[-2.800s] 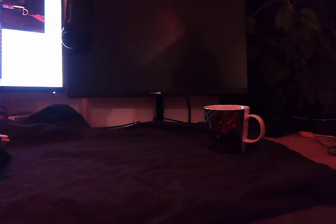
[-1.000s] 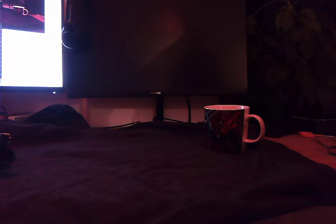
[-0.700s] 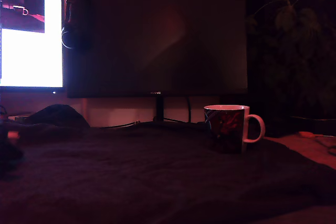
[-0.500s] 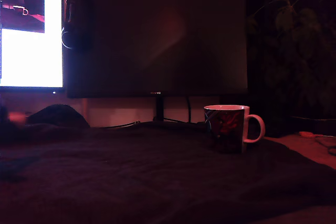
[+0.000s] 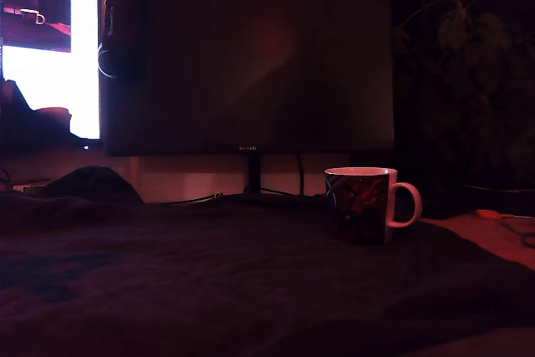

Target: Pick up the coffee capsules on the table and drop them inside the coffee cup

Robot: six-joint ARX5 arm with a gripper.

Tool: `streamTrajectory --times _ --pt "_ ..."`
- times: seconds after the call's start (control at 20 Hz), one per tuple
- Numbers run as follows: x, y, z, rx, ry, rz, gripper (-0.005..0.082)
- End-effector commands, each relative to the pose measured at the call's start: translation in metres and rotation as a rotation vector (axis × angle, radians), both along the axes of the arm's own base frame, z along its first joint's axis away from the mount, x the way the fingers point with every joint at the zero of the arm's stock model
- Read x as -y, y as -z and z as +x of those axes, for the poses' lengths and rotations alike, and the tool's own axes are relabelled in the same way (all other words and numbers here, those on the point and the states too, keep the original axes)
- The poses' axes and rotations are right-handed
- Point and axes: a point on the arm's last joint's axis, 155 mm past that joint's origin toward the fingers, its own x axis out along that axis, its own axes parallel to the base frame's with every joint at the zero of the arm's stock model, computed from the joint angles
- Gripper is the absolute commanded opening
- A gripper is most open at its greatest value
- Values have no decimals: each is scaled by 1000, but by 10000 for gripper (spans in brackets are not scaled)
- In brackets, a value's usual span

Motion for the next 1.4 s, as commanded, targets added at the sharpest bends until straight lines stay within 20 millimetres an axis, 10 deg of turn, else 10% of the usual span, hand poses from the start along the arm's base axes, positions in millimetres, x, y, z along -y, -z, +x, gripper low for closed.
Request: streamTrajectory --times 0.0,1.35 --pt "5 -13 -4 39 18 -11 145" --pt "82 -38 -15 40 100 -4 145"
